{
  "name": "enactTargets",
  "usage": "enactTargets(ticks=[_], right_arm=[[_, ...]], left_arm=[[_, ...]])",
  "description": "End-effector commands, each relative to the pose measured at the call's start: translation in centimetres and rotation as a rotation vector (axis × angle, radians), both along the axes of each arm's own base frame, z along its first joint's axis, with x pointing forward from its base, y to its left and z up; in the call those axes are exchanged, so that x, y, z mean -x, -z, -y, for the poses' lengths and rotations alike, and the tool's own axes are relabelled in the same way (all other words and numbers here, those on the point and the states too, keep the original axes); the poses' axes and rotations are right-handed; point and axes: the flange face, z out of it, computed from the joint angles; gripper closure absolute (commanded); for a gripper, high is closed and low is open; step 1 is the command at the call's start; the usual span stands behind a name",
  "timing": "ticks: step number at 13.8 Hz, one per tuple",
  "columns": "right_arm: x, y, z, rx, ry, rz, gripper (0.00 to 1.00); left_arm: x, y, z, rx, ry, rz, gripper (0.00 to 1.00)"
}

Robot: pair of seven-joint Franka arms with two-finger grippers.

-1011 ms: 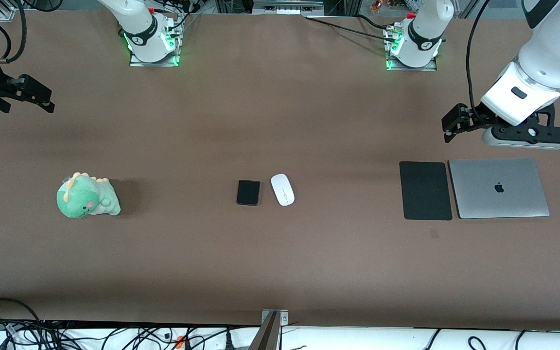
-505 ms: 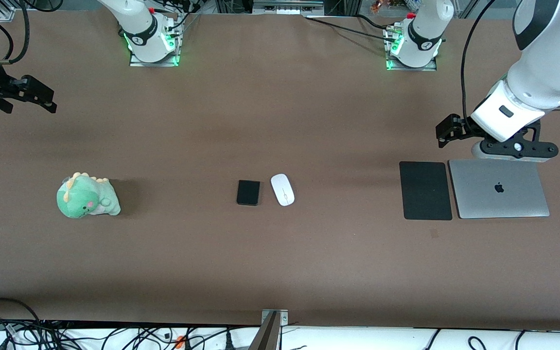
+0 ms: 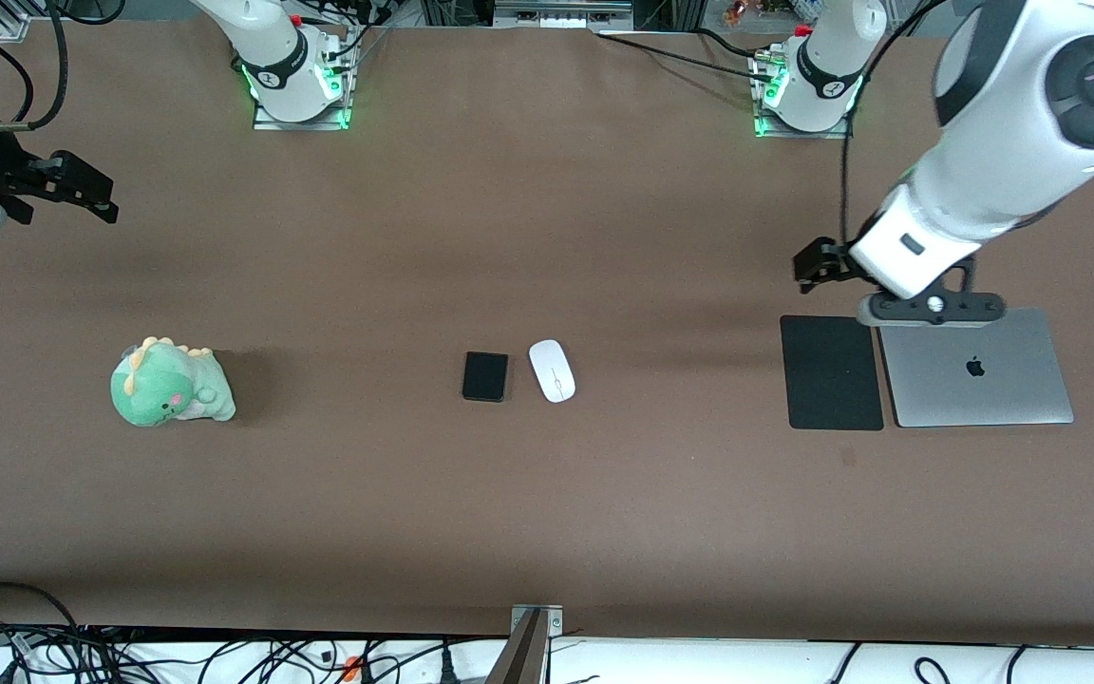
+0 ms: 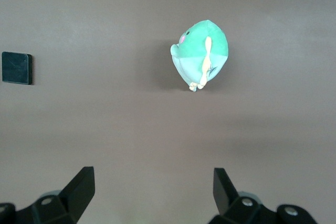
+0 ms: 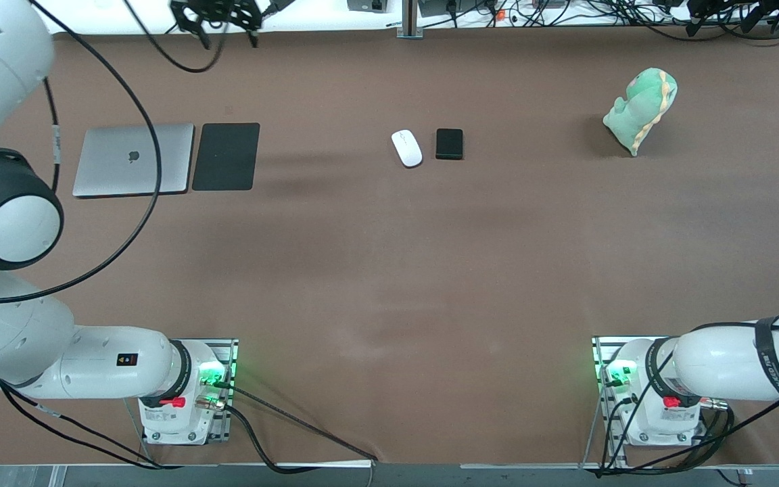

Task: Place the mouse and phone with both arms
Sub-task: 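Move the left gripper over the white mouse and lower it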

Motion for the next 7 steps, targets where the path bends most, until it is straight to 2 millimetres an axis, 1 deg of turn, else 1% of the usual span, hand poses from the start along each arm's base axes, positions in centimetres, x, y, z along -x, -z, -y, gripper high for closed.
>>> enactTargets(ticks=[1, 2, 4, 5, 7], right_arm=[[0.2, 0.0, -0.2, -0.019, -0.005, -0.003, 0.00], [0.0, 0.4, -0.1, -0.018, -0.002, -0.009, 0.00], [0.0, 0.5, -0.3, -0.018, -0.005, -0.014, 0.00], [0.0, 0.5, 0.0, -0.017, 0.000, -0.014, 0.00], [-0.1, 0.6, 0.0, -0.016, 0.000, -0.014, 0.00]], left_arm=[[-0.4, 2.3, 4.4, 0.045, -0.087, -0.013, 0.00], [-0.7, 3.9, 6.1, 0.063, -0.123, -0.024, 0.00], [-0.4, 6.7, 10.9, 0.091, -0.201, -0.023, 0.00], [0.1, 7.9, 13.3, 0.097, -0.235, -0.025, 0.00], [0.3, 10.5, 16.4, 0.118, -0.314, -0.028, 0.00]])
